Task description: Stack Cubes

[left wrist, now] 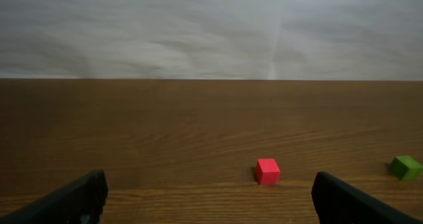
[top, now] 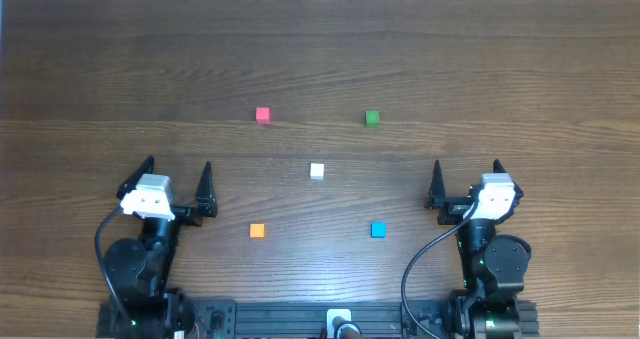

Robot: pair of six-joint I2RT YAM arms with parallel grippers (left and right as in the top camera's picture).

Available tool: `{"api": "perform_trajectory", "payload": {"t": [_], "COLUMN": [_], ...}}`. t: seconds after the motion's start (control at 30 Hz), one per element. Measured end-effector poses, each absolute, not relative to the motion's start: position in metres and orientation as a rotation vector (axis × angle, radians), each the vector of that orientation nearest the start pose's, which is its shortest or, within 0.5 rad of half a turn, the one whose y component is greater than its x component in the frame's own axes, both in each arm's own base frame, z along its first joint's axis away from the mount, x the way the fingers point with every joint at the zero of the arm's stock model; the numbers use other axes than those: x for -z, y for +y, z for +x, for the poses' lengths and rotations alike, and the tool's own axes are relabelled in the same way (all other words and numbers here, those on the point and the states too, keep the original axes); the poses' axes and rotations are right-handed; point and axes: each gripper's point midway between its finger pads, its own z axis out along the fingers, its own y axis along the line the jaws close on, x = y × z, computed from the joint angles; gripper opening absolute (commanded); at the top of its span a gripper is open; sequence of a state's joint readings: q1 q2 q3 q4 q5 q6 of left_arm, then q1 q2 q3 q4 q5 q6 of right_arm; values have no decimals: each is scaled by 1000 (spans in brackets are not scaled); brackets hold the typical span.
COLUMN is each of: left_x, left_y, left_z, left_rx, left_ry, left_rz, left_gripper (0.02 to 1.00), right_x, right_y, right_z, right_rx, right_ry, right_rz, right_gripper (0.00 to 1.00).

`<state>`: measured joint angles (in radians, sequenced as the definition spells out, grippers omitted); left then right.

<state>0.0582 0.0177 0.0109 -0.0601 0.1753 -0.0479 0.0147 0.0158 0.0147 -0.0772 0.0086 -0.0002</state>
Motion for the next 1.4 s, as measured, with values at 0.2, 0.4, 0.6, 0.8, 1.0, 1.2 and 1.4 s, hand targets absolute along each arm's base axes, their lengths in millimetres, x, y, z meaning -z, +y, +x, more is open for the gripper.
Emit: {"api": "perform_trajectory", "payload": {"t": [0.2,0.4,0.6,0.8,1.0,1.2,1.4], "left_x": [-160,-162,-140,-158,-163,-131,-109], "left_y": [-16,-16,-37,-57,-77,-97,-132], "left_z": [246,247,257,289,351,393,411], "left_rx": [135,135,242,407,548,550,371], "left_ry": [1637,1631,1774,1929,2200,2622,2822], "left_rz": [47,49,119,149,123,75,191], "left_gripper": [998,1000,1000,998,996,996,998], "right_x": [-158,-158,-159,-158,-159,-158,-158], "right_y": [2,2,3,3,3,3,3], "right_z": [246,246,246,246,246,246,246], "right_rx": [-4,-4,-7,-7,-7,-7,-7], "right_ry": [1649,1649,1647,1648,1647,1647,1647], "right_rz": [-5,-6,-8,-8,-8,-8,-8], "right_gripper": [993,993,991,991,993,991,993]}}
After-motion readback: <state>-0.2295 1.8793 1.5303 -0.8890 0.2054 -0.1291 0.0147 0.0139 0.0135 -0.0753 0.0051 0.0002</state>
